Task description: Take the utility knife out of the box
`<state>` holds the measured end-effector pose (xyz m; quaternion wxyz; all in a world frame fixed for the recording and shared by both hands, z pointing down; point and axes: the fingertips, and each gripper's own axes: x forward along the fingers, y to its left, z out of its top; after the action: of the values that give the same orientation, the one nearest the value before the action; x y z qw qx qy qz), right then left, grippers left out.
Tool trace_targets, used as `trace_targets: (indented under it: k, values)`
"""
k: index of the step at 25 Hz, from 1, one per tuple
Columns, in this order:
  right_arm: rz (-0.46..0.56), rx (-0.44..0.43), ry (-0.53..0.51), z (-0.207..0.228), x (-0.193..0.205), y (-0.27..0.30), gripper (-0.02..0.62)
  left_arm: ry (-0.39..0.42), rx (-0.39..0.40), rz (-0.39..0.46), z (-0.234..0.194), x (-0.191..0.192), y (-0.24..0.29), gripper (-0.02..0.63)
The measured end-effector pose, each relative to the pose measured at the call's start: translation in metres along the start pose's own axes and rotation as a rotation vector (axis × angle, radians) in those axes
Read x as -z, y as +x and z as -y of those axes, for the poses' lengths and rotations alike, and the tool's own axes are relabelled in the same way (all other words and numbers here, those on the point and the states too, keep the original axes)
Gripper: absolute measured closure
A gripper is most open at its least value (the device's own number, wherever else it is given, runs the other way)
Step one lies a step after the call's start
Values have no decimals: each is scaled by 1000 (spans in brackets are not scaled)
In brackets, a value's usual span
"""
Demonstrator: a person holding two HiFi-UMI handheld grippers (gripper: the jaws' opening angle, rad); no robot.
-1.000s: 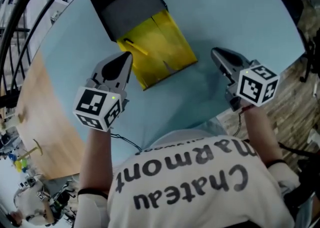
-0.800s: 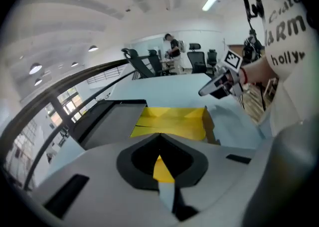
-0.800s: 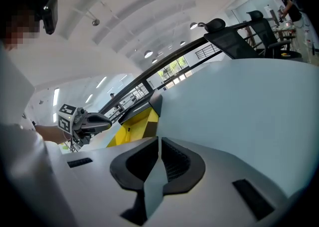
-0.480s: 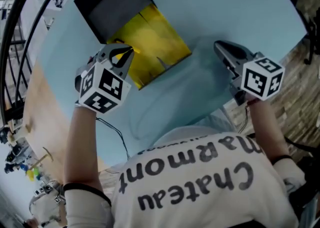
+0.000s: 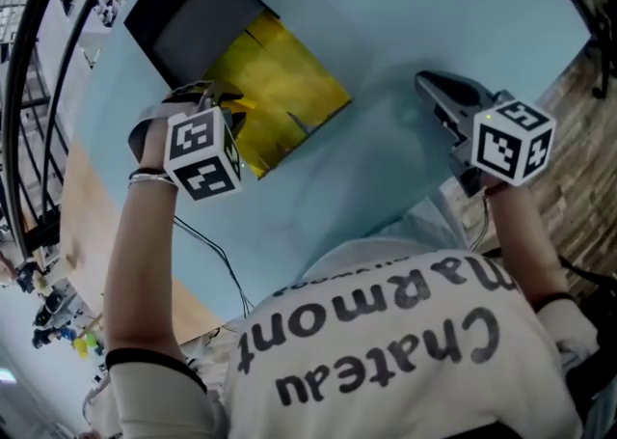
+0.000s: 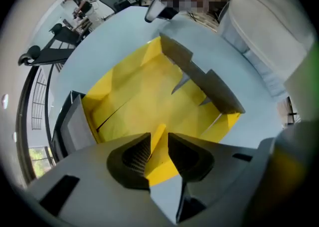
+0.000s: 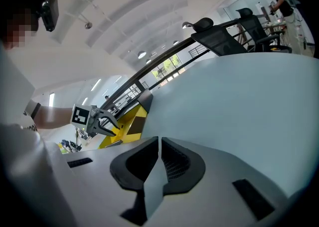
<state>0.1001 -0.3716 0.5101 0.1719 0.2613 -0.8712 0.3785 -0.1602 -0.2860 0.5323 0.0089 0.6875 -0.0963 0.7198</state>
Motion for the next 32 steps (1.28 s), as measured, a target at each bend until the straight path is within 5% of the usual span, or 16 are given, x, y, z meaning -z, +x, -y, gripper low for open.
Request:
trace_targets:
  k: [7, 32]
  values:
    - [14, -9, 15, 2, 2, -3, 551, 65, 31, -80, 3, 13, 19, 508]
    - [3, -11, 6, -4, 7, -9, 551, 19, 27, -60, 3, 6, 19, 554]
